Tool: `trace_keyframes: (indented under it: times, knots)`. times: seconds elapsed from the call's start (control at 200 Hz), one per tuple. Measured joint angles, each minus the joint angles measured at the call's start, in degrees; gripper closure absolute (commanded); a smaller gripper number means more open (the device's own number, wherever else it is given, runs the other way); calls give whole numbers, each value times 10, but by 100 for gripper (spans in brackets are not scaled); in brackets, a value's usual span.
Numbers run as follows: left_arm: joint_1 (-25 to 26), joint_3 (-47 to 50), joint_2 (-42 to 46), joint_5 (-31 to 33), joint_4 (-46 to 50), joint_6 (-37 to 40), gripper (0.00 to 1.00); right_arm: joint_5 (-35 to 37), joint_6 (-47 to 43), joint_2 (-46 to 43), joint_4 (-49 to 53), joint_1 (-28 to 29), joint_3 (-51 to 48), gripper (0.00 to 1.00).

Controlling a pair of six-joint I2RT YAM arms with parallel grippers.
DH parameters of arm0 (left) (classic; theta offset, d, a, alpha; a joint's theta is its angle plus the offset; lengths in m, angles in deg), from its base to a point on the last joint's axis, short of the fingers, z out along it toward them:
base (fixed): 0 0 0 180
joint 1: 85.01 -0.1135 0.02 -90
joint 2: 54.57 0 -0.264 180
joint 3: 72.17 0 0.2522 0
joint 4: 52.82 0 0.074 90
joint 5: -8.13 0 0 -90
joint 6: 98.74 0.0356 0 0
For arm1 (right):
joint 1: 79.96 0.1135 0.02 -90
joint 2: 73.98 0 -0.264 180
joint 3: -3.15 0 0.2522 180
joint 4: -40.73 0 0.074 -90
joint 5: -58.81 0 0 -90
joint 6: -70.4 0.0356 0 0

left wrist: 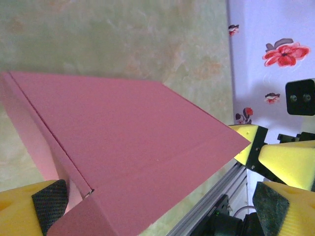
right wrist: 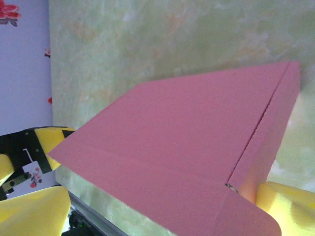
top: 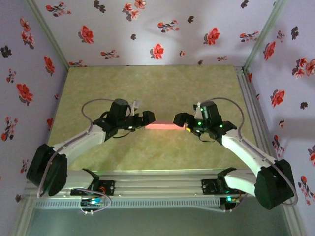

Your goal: Fold the paper box

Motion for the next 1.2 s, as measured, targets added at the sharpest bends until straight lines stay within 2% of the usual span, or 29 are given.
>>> trace_keyframes:
  times: [0.275, 0.75, 1.2]
  knots:
    - [-14, -11, -4, -1, -5, -14, 0, -14, 0, 3, 12, -11, 20, 3]
    - [-29, -45, -69, -2, -16, -21, 0, -27, 0, 66, 12, -36, 39, 3]
    - [-41, -72, -76, -2, -14, -19, 0, -25, -16, 77, 21, -43, 69, 3]
